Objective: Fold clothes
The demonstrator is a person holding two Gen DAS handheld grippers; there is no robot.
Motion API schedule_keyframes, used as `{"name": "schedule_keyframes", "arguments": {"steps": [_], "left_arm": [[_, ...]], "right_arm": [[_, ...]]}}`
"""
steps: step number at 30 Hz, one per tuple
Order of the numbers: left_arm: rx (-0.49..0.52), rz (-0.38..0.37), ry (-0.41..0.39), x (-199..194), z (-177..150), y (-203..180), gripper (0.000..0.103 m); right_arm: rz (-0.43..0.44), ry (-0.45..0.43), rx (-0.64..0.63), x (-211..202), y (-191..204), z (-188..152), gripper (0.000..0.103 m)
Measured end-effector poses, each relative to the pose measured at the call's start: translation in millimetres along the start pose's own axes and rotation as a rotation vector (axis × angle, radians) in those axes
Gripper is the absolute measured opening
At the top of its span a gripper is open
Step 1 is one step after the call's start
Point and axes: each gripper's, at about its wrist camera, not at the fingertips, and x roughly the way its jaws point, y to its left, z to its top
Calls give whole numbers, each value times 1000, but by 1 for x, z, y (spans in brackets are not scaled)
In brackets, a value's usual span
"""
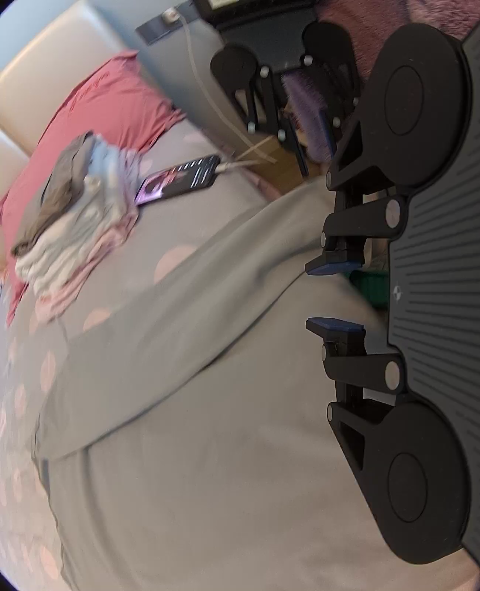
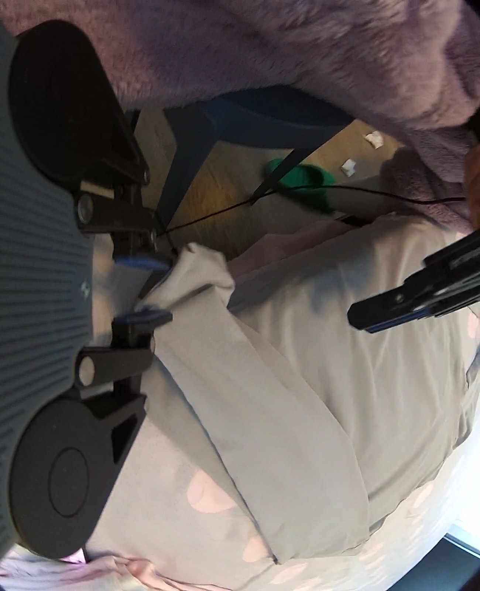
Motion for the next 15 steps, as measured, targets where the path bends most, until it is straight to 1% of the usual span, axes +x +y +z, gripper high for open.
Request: {"name": "schedule_keyframes", "arguments": {"steps": [1,3,4,6,9,11,14,15], "left_arm": [[-9,5,-2,0,2,2,22],[-24,7,-8,3,7,6,22],[-30,8,-9,5,9,7,22],[-41,10,-11,10,11,9,22],[-57,15,-17,16,14,13,22],[-65,24,-29,18,14,15,22],[-77,38,-61,19,14,21,22],[-81,43,-73,19,14,23,22]], "right_arm": [[-13,-5,18,-2,-2,-1,29],[-8,-38,69,-12,-4,-2,29],[-25,-54,101,-15,-7,-3,29],[-96,-67,169,-16,-14,0,29],[-207,-87,304,-10,-29,4,29],[-244,-116,414,-5,-39,6,28],[-292,-161,584,1,-54,10,21],[-304,-172,643,5,-59,11,21]]}}
